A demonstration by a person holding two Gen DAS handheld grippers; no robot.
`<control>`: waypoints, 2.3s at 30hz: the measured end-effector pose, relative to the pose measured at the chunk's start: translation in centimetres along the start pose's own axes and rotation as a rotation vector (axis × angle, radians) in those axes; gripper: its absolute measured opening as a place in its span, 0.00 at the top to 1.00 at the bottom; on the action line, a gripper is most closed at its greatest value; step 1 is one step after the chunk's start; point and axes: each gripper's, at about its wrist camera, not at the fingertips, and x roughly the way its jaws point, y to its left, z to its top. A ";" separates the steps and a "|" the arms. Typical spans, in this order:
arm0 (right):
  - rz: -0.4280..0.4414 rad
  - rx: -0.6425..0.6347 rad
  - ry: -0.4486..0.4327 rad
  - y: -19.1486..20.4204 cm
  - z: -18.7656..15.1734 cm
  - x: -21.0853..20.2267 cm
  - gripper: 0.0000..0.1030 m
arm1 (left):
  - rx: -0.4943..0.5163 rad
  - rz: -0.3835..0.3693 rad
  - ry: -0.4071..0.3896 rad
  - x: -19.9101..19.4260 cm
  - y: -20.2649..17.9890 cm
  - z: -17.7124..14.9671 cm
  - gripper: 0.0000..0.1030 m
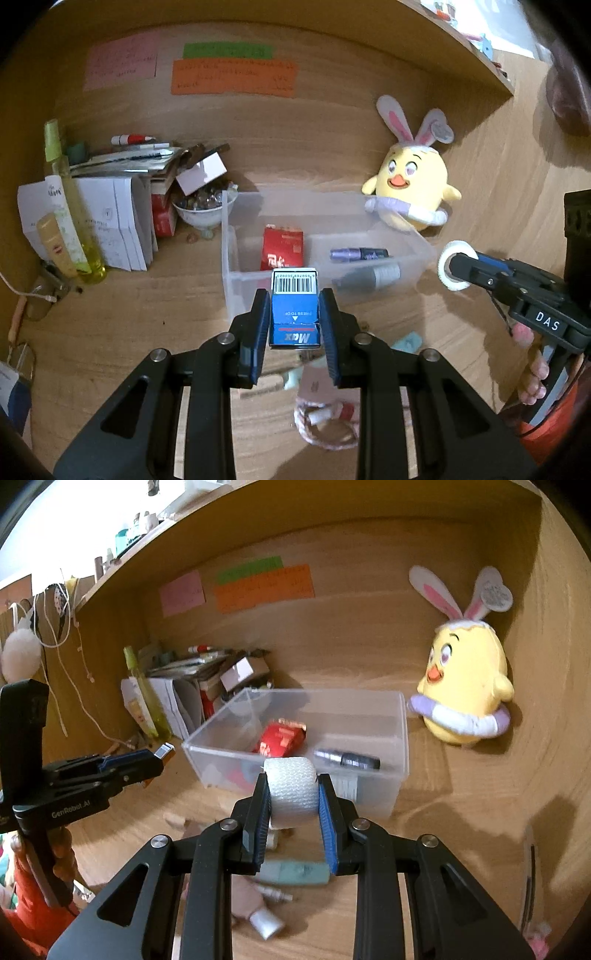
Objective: Organize objects
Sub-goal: 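Carry blue Max box with left tool while right tool carries white tape roll to bin, then release white tape roll from right tool while left tool releases Max box in bin, then withdraw both tools from the bin back toward the item pile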
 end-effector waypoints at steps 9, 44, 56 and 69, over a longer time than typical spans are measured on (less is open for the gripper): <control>0.016 -0.028 -0.006 -0.7 3.2 2.4 0.78 | -0.026 0.013 -0.010 1.3 0.9 2.6 0.74; -0.010 -0.063 0.221 -0.9 3.5 13.9 0.78 | -0.003 -0.049 0.182 12.0 2.3 5.3 0.74; -0.062 -0.119 0.197 0.1 3.5 13.2 0.61 | 0.000 -0.066 0.159 10.1 1.8 5.7 0.70; -0.110 -0.119 0.106 0.2 4.1 8.5 0.33 | 0.044 -0.015 0.064 4.9 0.9 4.9 0.31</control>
